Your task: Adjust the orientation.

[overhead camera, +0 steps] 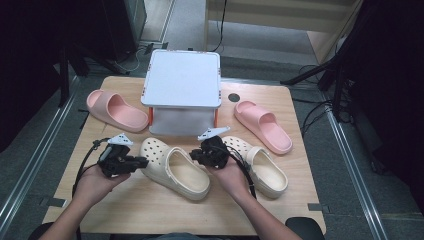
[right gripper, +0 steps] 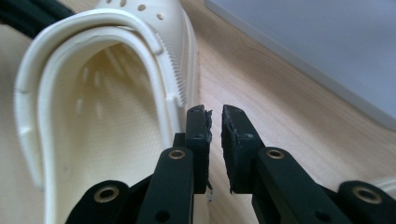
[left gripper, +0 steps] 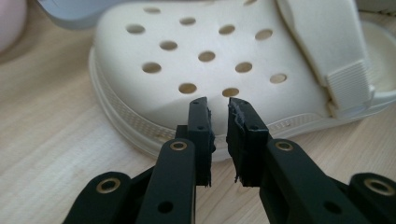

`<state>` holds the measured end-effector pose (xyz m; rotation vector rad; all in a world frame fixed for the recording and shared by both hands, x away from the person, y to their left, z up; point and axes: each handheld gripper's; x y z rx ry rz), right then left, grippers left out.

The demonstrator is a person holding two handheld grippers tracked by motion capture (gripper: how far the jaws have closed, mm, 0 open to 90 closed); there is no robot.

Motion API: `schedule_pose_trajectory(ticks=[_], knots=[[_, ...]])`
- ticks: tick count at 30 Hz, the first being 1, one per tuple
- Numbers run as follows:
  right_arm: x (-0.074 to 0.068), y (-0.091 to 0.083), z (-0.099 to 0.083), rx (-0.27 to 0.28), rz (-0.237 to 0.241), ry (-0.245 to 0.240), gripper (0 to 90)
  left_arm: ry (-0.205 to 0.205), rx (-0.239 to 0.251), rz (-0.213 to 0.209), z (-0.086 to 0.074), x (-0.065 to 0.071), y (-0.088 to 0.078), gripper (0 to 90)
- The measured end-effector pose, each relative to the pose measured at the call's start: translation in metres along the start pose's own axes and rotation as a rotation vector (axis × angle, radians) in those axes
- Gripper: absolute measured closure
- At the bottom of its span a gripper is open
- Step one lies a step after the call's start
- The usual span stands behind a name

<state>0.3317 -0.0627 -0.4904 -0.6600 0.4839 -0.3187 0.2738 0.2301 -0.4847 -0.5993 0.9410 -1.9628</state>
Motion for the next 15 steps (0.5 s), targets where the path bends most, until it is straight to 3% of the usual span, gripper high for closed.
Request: schedule_pose_trajectory(ticks=[2,7,8,11,15], knots=[[0.000,0.001,0.003,0.002,-0.016,-0.013,82.5,0.003,0.016,0.009,-0.001,0.002,0.000,78.8],[0.003,0.003,0.007,-0.009,0.013,-0.002,85.3,0.001,0.014,0.008,-0.005,0.001,0.000,78.8],[0.001,0.008,0.009,-0.036,0.019,-0.018,85.9,-0.009,0.008,0.008,-0.007,0.001,0.000,78.8],[-0.003,0.010,0.011,-0.040,-0.010,-0.052,85.9,-0.008,-0.004,0.011,-0.010,0.002,0.000,78.7],[-0.002,0.010,0.009,-0.031,0.013,-0.028,88.1,-0.023,0.002,-0.018,-0.011,0.000,0.002,76.6]])
Point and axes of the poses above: each handheld gripper's, and its own axes: y roughly forward along the jaws, z roughly out of its top, x roughly to its right, and after that the axes turned 12 degrees about z, right-handed
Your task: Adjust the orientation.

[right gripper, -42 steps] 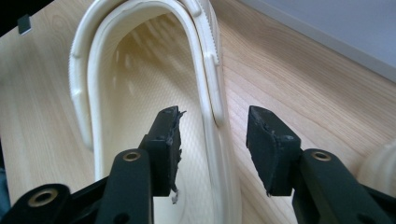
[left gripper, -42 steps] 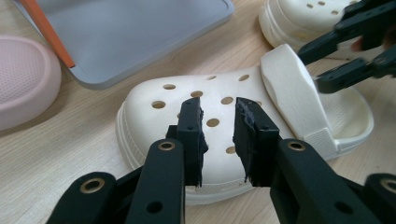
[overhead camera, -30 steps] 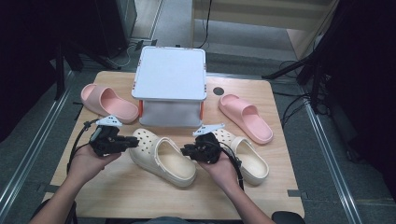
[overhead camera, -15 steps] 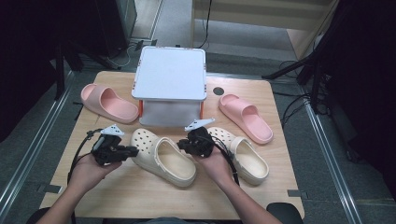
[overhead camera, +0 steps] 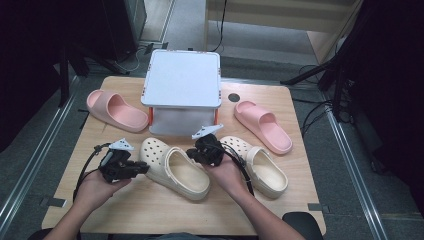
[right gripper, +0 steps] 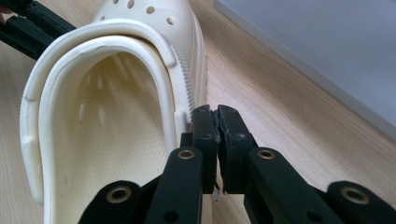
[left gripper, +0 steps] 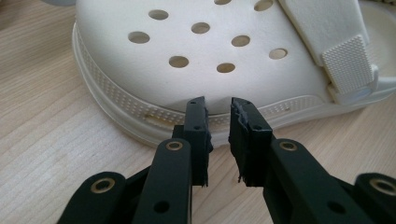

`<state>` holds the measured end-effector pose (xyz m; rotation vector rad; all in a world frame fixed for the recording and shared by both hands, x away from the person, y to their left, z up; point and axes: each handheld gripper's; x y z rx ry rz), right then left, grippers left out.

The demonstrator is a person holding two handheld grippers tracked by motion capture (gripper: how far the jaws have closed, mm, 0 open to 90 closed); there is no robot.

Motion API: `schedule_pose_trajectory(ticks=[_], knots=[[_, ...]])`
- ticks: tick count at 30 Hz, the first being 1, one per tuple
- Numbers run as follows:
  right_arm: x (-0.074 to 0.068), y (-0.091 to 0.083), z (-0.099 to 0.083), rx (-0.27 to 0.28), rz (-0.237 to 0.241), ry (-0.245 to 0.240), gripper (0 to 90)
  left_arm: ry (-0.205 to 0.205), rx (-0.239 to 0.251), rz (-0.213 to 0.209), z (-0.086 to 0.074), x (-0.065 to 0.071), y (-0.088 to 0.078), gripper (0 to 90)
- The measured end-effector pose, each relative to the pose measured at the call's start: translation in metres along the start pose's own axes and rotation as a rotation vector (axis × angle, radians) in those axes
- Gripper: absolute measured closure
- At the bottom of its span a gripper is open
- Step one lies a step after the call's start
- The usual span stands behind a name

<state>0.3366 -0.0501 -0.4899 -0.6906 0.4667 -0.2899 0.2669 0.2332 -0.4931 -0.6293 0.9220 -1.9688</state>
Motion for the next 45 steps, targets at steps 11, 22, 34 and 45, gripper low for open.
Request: schedule_pose_trajectory(ticks=[11,22,34,45], knots=[[-0.001,0.000,-0.005,-0.002,0.007,0.030,90.0,-0.003,0.003,-0.032,0.001,-0.008,0.003,79.0],[-0.017,-0.001,-0.008,-0.031,0.041,0.007,90.0,-0.024,0.014,-0.026,0.006,-0.017,0.009,77.1],[-0.027,-0.003,-0.020,-0.012,0.025,0.039,90.0,0.007,-0.004,-0.037,0.020,-0.019,0.015,77.7],[-0.037,-0.005,-0.029,-0.008,0.028,0.050,90.0,0.025,0.000,-0.043,0.034,-0.019,0.025,81.8]])
Point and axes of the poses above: each handheld gripper's, and its own axes: y roughly forward along the jaws, z roughly out of its top, x roughly to its right, and after that the axes turned 12 degrees about z, right-handed
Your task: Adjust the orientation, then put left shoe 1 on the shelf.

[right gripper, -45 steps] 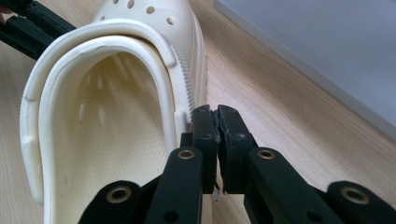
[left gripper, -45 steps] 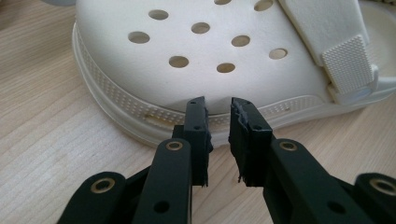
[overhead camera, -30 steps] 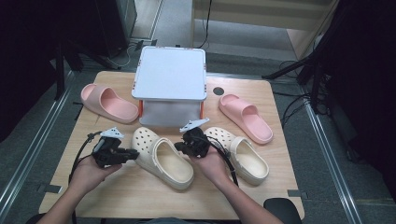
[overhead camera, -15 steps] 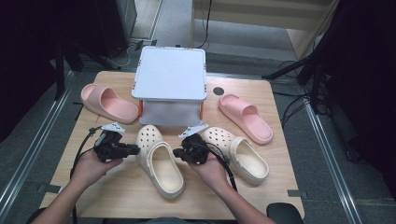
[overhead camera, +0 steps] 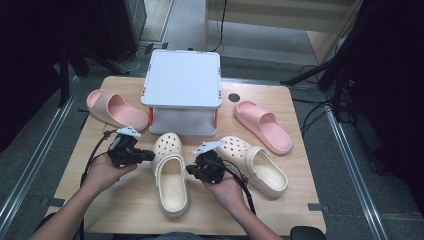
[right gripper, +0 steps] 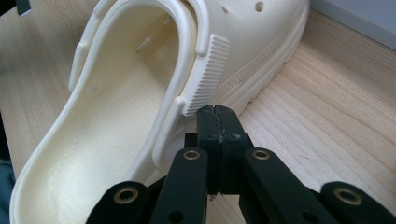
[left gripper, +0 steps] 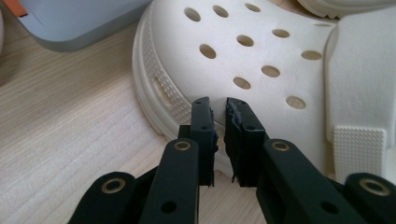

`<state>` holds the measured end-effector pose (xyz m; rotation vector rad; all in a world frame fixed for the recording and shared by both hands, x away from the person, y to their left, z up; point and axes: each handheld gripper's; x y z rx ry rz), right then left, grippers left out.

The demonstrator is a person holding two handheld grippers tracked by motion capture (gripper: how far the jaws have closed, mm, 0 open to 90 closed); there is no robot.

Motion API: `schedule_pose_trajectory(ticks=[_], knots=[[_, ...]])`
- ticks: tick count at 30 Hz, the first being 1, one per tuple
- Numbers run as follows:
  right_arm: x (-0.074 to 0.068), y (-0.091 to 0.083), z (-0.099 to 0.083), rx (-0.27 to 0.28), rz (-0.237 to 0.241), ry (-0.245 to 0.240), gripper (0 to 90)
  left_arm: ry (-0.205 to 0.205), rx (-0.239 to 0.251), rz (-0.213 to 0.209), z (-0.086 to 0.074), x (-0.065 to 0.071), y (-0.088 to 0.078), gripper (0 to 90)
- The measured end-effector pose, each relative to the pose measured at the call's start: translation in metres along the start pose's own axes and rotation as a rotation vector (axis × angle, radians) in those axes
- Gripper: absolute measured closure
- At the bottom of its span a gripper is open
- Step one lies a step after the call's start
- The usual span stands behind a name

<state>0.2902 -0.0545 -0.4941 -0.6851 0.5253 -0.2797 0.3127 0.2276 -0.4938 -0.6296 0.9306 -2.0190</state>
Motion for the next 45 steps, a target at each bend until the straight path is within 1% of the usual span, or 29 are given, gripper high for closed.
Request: schedule_pose_trajectory(ticks=[2,3,6,9,11,12,13,15,16,18,19,20,21,22,23,24,25,26,27,29,30,31,32,33,34,37,41,44,45], knots=[[-0.003,0.001,-0.001,0.001,0.007,-0.001,90.0,-0.005,0.002,0.000,0.001,0.000,0.001,83.2],[-0.004,0.002,-0.002,0.000,0.009,-0.001,90.0,0.000,0.008,0.006,0.002,0.000,0.002,83.4],[-0.008,0.003,-0.003,-0.001,0.000,-0.005,90.0,0.003,0.005,0.006,0.005,-0.001,0.004,83.3],[-0.008,0.003,-0.004,0.001,-0.004,-0.001,90.0,0.008,0.002,-0.006,0.007,-0.001,0.005,84.8],[-0.009,0.005,-0.003,0.005,-0.010,0.004,90.0,0.035,0.009,0.001,0.008,0.000,0.005,88.4],[-0.010,0.007,-0.003,0.003,-0.010,0.004,90.0,0.035,0.012,-0.001,0.008,-0.001,0.005,88.6],[-0.010,0.008,-0.003,0.001,-0.015,0.003,90.0,0.026,0.010,-0.007,0.008,-0.002,0.005,88.2],[-0.010,0.008,-0.003,-0.004,-0.018,0.001,90.0,0.027,0.004,-0.008,0.009,-0.004,0.005,85.3],[-0.009,0.008,-0.003,-0.005,-0.018,0.005,90.0,0.018,-0.005,-0.015,0.010,-0.006,0.004,85.3],[-0.008,0.003,-0.002,0.023,-0.032,0.005,84.1,0.023,0.013,-0.014,0.012,-0.009,-0.002,83.2],[-0.007,-0.001,-0.001,0.043,-0.035,0.015,80.0,0.011,0.022,-0.018,0.013,-0.011,-0.005,83.1],[-0.007,-0.001,-0.001,0.043,-0.035,0.015,80.0,0.011,0.022,-0.018,0.013,-0.011,-0.005,82.8],[-0.007,-0.008,-0.001,0.083,-0.031,0.029,75.4,0.004,0.043,-0.020,0.018,-0.012,-0.013,82.5],[-0.007,-0.011,-0.002,0.093,-0.036,0.029,72.7,0.005,0.044,-0.018,0.020,-0.012,-0.015,82.3],[-0.007,-0.011,-0.002,0.093,-0.036,0.029,72.7,0.005,0.044,-0.018,0.020,-0.012,-0.015,81.9],[-0.008,-0.016,-0.002,0.114,-0.040,0.023,67.4,0.015,0.049,-0.015,0.026,-0.010,-0.019,81.7],[-0.009,-0.017,-0.002,0.122,-0.037,0.030,64.9,0.018,0.050,-0.018,0.029,-0.009,-0.022,81.6],[-0.010,-0.018,-0.002,0.135,-0.028,0.033,63.3,0.018,0.050,-0.018,0.029,-0.009,-0.022,81.5],[-0.010,-0.019,-0.001,0.148,-0.011,0.040,60.1,0.029,0.061,-0.024,0.036,-0.006,-0.027,81.6],[-0.011,-0.018,-0.002,0.162,0.007,0.046,57.3,0.045,0.066,-0.020,0.045,-0.003,-0.031,81.3],[-0.011,-0.017,-0.002,0.159,0.013,0.052,55.1,0.043,0.073,-0.023,0.049,-0.003,-0.034,81.1],[-0.011,-0.017,-0.002,0.159,0.013,0.052,55.1,0.043,0.073,-0.023,0.049,-0.003,-0.034,81.1],[-0.011,-0.015,-0.002,0.155,0.016,0.056,53.6,0.026,0.084,-0.047,0.055,-0.003,-0.037,81.1],[-0.011,-0.013,-0.004,0.148,0.030,0.065,52.1,0.017,0.093,-0.060,0.058,-0.002,-0.039,80.9],[-0.012,-0.012,-0.004,0.147,0.031,0.071,51.3,0.027,0.113,-0.058,0.065,-0.001,-0.045,80.9],[-0.014,-0.009,-0.004,0.152,0.037,0.068,49.1,0.050,0.126,-0.034,0.078,0.001,-0.053,80.2],[-0.016,-0.007,-0.003,0.155,0.036,0.075,43.9,0.049,0.130,-0.020,0.094,-0.004,-0.058,80.0],[-0.016,-0.004,-0.003,0.152,0.031,0.077,43.0,0.054,0.131,-0.015,0.103,-0.009,-0.061,80.7],[-0.016,-0.004,-0.003,0.152,0.031,0.077,43.0,0.054,0.131,-0.015,0.103,-0.009,-0.061,82.1]])
Point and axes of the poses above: each handheld gripper's, and its own axes: y roughly forward along the jaws, z roughly out of its top, x roughly to its right, and after that the axes turned 12 degrees about z, right-handed
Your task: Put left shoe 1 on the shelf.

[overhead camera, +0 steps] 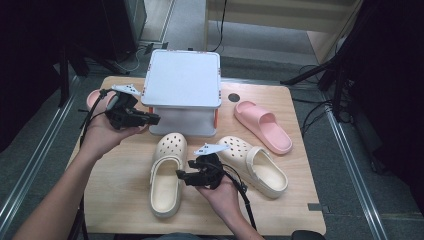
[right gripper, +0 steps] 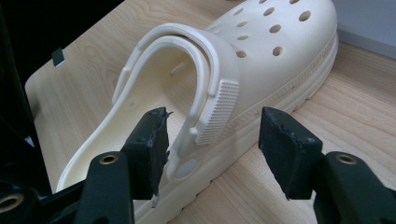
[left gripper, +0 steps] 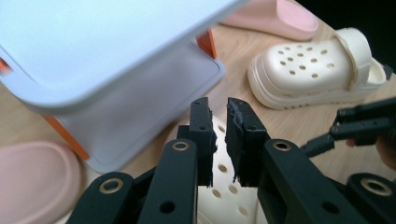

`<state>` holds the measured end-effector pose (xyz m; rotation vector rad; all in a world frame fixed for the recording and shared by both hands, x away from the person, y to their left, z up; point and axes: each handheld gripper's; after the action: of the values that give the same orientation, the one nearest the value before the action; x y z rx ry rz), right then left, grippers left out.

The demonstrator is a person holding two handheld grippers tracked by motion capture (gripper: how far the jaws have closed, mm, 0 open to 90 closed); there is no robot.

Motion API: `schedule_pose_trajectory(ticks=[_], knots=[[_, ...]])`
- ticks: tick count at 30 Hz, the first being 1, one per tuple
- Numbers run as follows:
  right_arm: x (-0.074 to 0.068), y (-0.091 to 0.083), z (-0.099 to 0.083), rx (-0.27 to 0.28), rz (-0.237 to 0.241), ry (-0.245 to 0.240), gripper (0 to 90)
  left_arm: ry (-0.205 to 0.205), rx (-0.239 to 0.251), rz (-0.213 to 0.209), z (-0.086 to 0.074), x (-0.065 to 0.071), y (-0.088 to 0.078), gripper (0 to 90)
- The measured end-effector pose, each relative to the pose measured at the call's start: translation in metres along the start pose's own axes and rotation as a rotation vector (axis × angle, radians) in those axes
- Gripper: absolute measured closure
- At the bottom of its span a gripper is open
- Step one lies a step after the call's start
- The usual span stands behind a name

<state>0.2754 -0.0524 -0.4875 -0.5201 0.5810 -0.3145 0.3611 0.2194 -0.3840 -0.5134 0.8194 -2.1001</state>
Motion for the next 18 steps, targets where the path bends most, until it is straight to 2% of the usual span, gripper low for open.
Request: schedule_pose_trajectory(ticks=[6,10,11,12,14,16,18], knots=[[0.001,0.008,-0.002,-0.015,-0.016,0.011,41.3,0.004,0.003,0.014,0.021,-0.013,-0.002,86.6],[0.002,0.013,-0.005,-0.013,-0.020,0.019,39.8,-0.006,0.004,0.020,0.028,-0.020,-0.002,87.0],[0.002,0.014,-0.005,-0.013,-0.021,0.025,39.6,-0.010,0.014,0.030,0.031,-0.023,-0.001,87.0],[0.003,0.018,-0.006,-0.018,-0.019,0.036,38.9,-0.001,0.008,0.069,0.033,-0.025,0.000,86.9],[0.003,0.021,-0.007,-0.016,-0.018,0.043,38.9,0.006,0.000,0.106,0.034,-0.027,0.003,86.8],[0.002,0.024,-0.006,-0.014,-0.023,0.044,38.7,-0.012,0.011,0.097,0.034,-0.032,0.007,86.6],[0.001,0.028,-0.006,-0.011,-0.037,0.048,38.6,-0.014,0.010,0.106,0.034,-0.036,0.010,86.6]])
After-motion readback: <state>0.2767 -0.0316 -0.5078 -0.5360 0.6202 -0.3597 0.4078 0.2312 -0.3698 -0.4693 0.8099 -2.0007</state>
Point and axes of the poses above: each handheld gripper's, and its own axes: y roughly forward along the jaws, z roughly out of its top, x roughly to its right, and after that the axes turned 12 degrees about z, right-handed
